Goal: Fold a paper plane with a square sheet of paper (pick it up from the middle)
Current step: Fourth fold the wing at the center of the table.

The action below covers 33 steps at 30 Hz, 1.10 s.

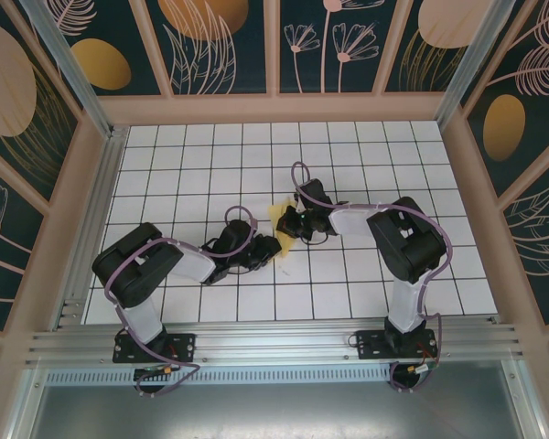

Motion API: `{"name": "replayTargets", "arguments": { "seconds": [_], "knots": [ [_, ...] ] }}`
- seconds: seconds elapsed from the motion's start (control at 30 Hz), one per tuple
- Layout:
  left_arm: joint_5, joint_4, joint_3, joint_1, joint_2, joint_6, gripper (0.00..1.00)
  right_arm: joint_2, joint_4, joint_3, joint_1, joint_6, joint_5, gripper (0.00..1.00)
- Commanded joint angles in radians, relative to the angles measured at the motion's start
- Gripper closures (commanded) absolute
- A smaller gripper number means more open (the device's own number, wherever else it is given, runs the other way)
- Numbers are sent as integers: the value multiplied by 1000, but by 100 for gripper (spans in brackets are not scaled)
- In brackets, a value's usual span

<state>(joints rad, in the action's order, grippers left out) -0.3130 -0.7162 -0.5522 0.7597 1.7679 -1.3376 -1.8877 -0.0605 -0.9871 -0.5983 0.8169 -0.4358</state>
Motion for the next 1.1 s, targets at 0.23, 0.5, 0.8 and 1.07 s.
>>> {"name": "replayTargets", "arguments": {
  "seconds": [0.23,0.5,0.8,1.07],
  "knots": [
    [32,-43,-18,4,15,18,71,24,12,2,-9,-9,8,100],
    [46,9,-70,1,60,42,79,28,9,7,-9,-9,8,100],
    [75,69,-62,-5,64,57,91,37,15,-2,-8,-11,2,100],
    [77,60,-36,-5,56,55,99,95,41,-38,11,-41,-17,79]
  ]
}}
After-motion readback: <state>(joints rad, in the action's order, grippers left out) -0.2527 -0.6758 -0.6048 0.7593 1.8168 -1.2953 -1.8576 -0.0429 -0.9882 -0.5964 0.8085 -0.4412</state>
